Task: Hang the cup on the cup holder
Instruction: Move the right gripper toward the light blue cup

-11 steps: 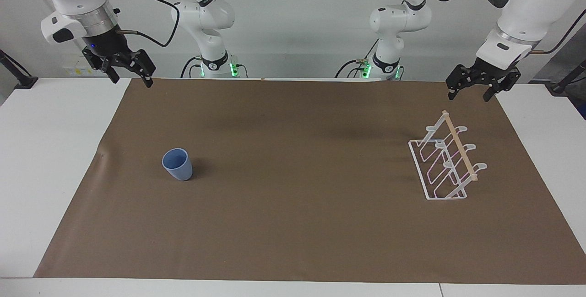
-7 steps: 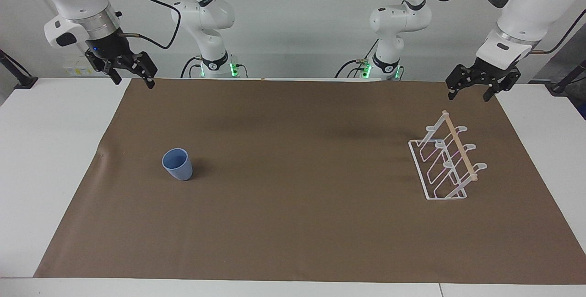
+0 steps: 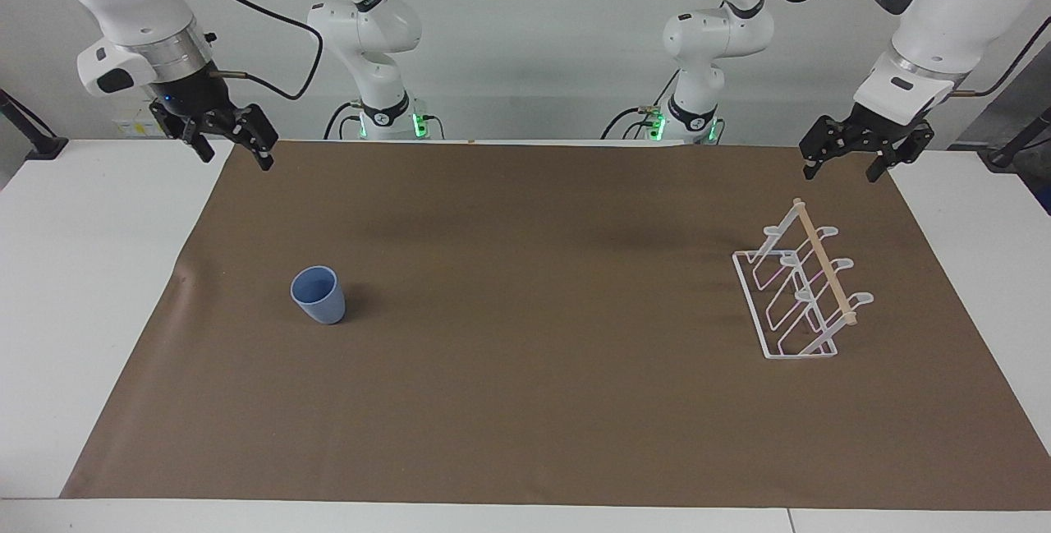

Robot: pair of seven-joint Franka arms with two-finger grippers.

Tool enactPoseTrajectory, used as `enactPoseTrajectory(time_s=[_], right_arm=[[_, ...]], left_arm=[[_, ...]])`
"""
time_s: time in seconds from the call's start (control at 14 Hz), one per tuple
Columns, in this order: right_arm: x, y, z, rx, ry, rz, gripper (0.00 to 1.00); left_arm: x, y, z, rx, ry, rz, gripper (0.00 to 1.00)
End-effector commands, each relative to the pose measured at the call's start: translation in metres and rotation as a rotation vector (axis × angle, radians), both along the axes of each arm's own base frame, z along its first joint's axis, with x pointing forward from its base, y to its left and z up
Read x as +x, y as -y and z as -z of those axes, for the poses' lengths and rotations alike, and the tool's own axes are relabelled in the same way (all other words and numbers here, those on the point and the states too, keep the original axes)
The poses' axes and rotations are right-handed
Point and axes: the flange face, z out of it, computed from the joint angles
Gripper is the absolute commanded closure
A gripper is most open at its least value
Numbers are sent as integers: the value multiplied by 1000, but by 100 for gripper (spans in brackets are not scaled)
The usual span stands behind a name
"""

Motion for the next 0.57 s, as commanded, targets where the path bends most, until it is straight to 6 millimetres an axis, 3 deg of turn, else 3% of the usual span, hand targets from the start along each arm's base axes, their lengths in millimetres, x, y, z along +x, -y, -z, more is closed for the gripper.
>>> enactPoseTrajectory(time_s=[0.0, 0.5], right_arm=[[-10, 2, 39, 3, 73, -10, 0], [-6, -6, 132, -7, 87, -70, 0]], left_arm=[[-8, -1, -1, -6, 7, -5, 0], [-14, 2, 2, -3, -33, -1, 0]])
